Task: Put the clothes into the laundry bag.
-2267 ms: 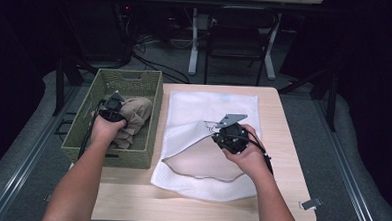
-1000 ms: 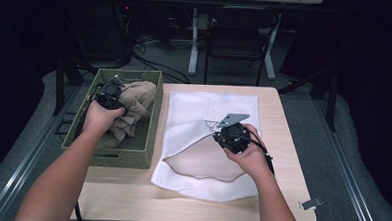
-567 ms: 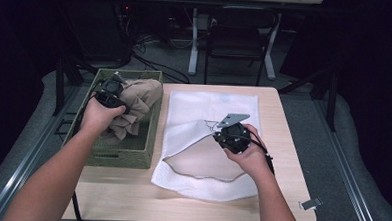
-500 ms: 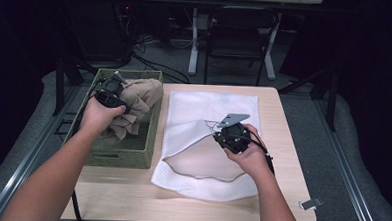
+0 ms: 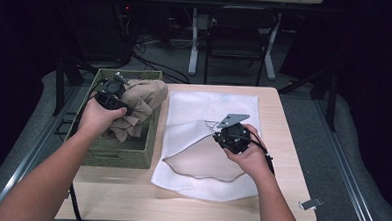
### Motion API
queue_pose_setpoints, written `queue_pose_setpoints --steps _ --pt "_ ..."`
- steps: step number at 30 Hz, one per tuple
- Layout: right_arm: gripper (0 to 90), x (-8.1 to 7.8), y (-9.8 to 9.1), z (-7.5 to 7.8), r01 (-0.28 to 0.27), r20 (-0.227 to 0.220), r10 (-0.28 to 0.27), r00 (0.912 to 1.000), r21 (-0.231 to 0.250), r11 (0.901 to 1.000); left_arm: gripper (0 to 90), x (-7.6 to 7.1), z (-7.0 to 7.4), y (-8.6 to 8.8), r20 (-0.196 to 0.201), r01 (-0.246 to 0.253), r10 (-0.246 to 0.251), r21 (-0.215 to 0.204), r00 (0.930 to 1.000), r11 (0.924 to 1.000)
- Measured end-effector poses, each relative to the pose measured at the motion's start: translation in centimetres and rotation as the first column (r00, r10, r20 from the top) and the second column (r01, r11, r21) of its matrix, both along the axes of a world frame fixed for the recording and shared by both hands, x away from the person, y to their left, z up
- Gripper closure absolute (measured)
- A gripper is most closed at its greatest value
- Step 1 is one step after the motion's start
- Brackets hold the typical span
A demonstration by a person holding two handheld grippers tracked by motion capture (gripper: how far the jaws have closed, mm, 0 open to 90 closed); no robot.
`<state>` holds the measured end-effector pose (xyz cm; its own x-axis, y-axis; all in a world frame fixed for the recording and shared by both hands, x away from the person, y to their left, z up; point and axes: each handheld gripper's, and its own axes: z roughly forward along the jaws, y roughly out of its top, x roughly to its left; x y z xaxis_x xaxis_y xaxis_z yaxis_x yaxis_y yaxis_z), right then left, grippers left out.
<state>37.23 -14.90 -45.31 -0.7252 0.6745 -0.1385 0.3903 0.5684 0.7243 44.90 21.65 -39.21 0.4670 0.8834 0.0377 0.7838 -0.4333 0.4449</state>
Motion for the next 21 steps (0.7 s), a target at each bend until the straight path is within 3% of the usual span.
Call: queue_pose_setpoints --steps 9,21 --pt "84.5 0.0 0.1 0.0 0.000 0.000 0.000 1.0000 -0.005 1.0000 64.8 -1.4 0.4 -0.6 0.008 0.042 -0.042 -0.020 0.9991 0.9989" --pt "82.6 -0.1 0.7 -0.4 -0.033 -0.003 0.033 0.9994 -0.017 0.9993 64.8 -2.0 0.6 -1.2 0.018 0.069 -0.068 -0.022 0.9975 0.9974"
